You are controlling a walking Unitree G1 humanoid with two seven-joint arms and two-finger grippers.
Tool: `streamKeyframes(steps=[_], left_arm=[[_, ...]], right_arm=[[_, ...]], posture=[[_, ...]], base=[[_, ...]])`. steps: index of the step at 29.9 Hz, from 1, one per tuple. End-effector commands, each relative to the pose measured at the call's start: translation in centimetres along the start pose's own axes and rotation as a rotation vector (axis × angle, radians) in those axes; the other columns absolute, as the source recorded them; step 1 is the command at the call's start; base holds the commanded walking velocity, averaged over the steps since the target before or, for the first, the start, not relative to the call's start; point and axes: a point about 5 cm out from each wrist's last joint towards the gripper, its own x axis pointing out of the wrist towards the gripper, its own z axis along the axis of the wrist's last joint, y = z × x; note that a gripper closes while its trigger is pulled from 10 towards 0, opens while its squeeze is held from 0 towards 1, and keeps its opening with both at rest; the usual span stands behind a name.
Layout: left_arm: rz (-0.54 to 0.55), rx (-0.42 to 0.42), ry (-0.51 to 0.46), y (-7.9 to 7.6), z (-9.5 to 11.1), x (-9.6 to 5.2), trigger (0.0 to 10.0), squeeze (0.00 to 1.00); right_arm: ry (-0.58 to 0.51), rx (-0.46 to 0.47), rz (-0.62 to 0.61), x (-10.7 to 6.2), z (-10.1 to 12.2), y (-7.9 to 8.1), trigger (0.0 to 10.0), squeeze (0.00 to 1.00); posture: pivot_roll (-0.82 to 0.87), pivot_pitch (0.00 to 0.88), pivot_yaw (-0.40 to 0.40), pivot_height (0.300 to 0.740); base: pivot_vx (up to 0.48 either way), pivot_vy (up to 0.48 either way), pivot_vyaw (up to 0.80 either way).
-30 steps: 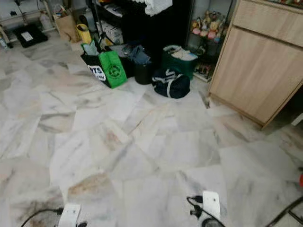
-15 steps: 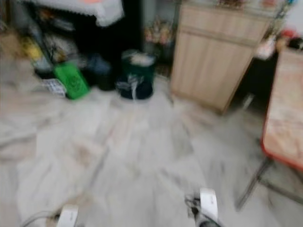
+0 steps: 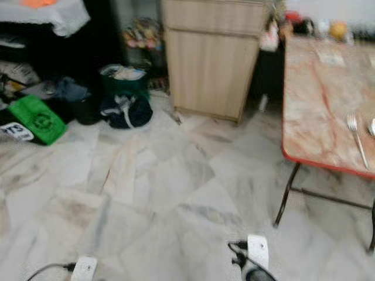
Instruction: Setting the table
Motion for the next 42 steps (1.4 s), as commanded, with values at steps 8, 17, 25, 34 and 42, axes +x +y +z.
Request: streamKeyframes(steps=[8,17,25,34,42], left_arm=[[-0.038,-0.077,0.001,1.29,1.59,0.34,10.0,0.00],[-0.038,-0.055,-0.002,1.18,1.72,0.37,10.0,0.00],[-0.035,-0.036,-0.006,1.21,1.75,0.37,10.0,0.00],[-0.037,-0.032,-0.010,1.34,1.76,0.34,10.0,0.00],[-0.037,-0.033,-0.010,1.37,1.76,0.34,10.0,0.00]], right_arm=[[0.012,0.132,0.064,0.22,-0.10,2.58,10.0,0.00],[0.000,0.128,0.042,0.22,0.01,2.43,10.0,0.00],[-0.001,0.129,0.027,0.23,0.03,2.32,10.0,0.00],[0.003,0.130,0.015,0.22,0.00,2.18,10.0,0.00],[0.006,0.125,0.011,0.23,-0.02,2.15,10.0,0.00]], posture=[[-0.07,0.109,0.061,0.740],[-0.07,0.109,0.061,0.740],[-0.07,0.110,0.061,0.740],[-0.07,0.110,0.061,0.740],[-0.07,0.110,0.061,0.740]], base=[[0.000,0.000,-0.76],[0.000,0.000,-0.34],[0.000,-0.277,0.00],[0.000,-0.480,0.00],[0.000,-0.480,0.00]])
